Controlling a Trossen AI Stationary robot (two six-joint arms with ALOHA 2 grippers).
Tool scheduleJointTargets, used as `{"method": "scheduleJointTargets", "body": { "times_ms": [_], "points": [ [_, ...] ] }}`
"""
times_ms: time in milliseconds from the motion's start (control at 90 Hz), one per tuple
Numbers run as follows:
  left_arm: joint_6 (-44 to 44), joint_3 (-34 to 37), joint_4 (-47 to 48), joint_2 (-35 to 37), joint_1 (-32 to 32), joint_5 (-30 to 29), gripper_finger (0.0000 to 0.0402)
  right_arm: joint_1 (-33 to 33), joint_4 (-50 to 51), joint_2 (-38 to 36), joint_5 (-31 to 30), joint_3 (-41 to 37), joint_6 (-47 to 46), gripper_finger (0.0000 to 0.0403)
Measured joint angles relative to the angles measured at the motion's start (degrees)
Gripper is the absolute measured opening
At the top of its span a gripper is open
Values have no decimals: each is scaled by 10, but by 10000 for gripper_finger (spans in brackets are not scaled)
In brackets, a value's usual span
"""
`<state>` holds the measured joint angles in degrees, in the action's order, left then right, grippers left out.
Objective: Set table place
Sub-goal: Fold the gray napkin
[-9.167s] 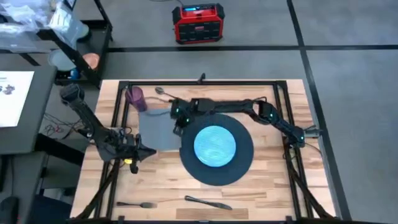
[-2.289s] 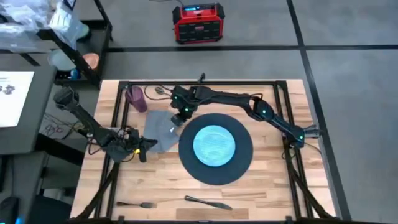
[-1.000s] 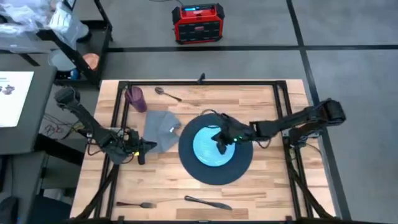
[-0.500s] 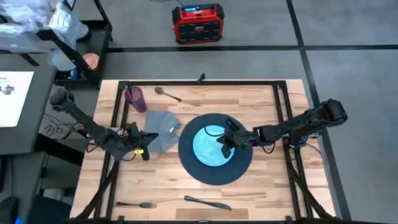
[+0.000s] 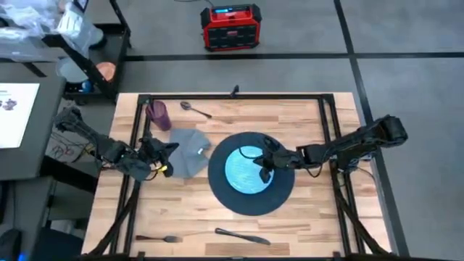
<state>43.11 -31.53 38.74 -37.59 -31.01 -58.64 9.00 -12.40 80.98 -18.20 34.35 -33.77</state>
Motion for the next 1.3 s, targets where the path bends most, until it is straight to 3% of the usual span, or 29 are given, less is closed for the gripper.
{"method": "scheduleJointTargets", "body": {
  "times_ms": [267, 467, 578, 778, 1011, 1144, 1300],
  "points": [
    [148, -26, 154, 1, 85, 139, 0, 22, 23, -34, -21, 0, 22, 0],
    [117, -26, 98, -23, 139, 283, 0, 35, 21, -35, -28, 0, 18, 0],
    [72, -26, 43, -63, 150, 332, 1, 36, 20, -35, -28, 0, 9, 0],
    [16, -26, -69, -156, 173, 371, 42, 39, 12, -35, -30, 0, 8, 0],
    [-61, -26, -119, -226, 212, 381, 102, 41, 12, -35, -30, 0, 9, 0],
    [-147, -54, -115, -262, 240, 376, 113, 41, 12, -35, -28, 0, 11, 0],
    [-243, -120, -38, -324, 270, 321, 110, 41, 11, -35, -27, 0, 13, 0]
  ]
}}
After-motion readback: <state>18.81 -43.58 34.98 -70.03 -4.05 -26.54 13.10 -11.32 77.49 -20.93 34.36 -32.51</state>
